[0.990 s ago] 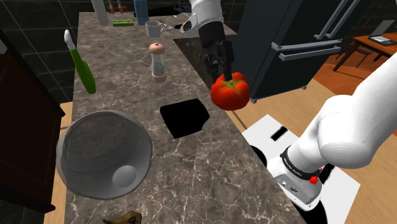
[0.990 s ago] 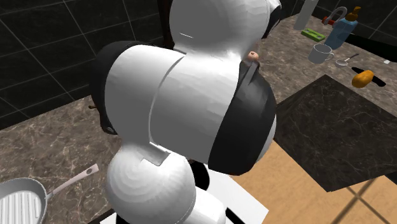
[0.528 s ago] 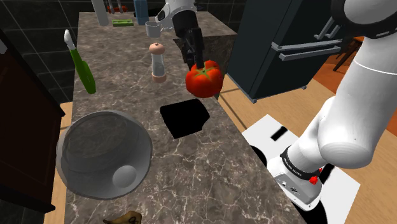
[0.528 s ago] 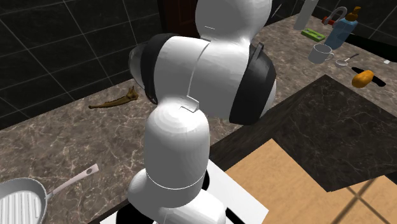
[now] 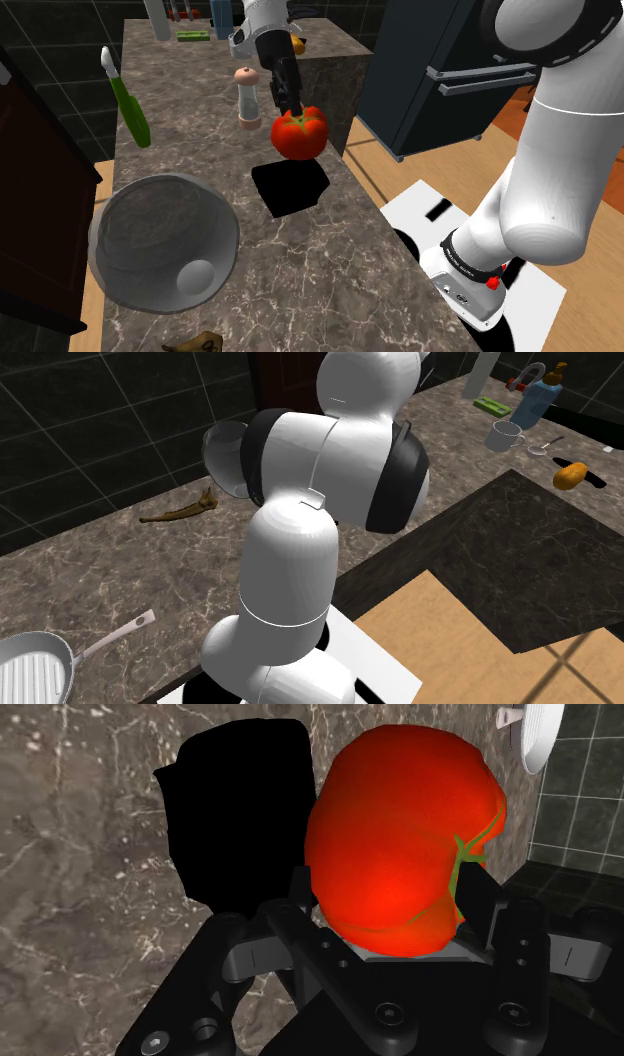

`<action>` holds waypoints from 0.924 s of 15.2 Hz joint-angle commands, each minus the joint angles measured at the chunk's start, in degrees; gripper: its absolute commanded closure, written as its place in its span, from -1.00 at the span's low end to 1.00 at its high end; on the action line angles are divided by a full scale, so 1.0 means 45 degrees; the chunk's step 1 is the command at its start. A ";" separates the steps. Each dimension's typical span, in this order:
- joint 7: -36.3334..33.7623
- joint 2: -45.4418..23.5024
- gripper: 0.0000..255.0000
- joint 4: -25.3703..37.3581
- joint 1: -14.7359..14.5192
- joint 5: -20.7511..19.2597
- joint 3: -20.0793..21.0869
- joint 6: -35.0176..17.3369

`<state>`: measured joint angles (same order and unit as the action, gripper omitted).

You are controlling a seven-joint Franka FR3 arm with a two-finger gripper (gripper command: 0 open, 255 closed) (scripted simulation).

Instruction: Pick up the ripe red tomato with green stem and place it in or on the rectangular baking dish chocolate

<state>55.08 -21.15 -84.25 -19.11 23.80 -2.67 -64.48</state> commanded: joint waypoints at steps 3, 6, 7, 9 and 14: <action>0.0242 -0.0105 1.00 -0.0537 -0.0048 -0.0079 -0.0005 -0.0609; 0.0413 -0.0198 1.00 -0.0902 -0.0078 -0.0128 -0.0010 -0.1038; 0.0469 -0.0234 1.00 -0.1016 -0.0087 -0.0143 -0.0011 -0.1180; 0.0584 -0.0319 1.00 -0.1246 -0.0107 -0.0170 -0.0013 -0.1475; 0.0584 -0.0319 1.00 -0.1246 -0.0107 -0.0170 -0.0013 -0.1475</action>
<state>57.69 -22.59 -89.83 -19.59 23.04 -2.72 -71.09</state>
